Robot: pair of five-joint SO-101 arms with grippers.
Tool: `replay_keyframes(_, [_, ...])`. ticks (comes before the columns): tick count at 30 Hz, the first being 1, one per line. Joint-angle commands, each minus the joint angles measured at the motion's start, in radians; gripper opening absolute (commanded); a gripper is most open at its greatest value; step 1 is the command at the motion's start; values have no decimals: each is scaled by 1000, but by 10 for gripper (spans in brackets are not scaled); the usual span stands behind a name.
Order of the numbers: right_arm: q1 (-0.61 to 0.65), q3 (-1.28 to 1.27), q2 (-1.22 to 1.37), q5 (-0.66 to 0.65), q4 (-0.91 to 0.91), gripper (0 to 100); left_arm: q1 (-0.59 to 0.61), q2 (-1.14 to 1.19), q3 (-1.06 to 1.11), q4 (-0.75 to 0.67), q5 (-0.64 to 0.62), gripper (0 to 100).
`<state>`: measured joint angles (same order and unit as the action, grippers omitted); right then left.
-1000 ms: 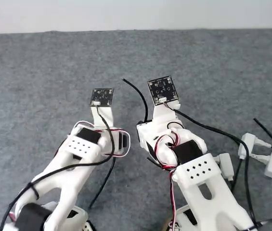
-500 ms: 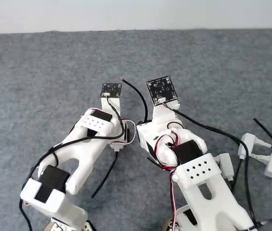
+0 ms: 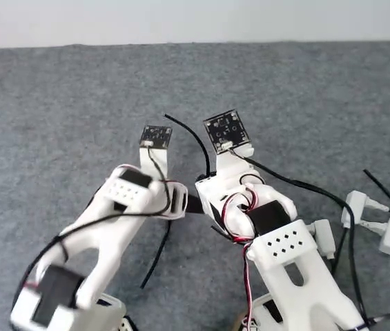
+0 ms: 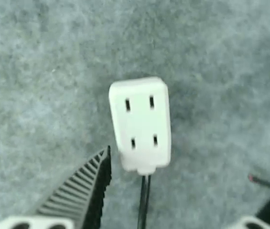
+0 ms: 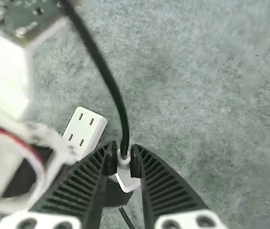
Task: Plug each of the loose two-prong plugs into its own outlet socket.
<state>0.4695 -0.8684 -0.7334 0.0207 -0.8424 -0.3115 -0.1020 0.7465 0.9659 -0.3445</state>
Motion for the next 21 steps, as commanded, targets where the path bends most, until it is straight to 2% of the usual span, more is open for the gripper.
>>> replay_keyframes(1, [-4,9,1,6,-53,8,78,-204,90,6,48,499])
replay_keyframes(4, [1,9,2,66,-90,8,172,-288,151,-26,84,499])
replay_keyframes(8, [15,9,30,75,-87,8,244,-348,182,-61,95,499])
replay_keyframes(16, [36,130,366,97,-61,8,255,-327,176,-64,94,499])
replay_keyframes(21, [12,172,424,98,-53,9,255,-327,176,-68,94,499])
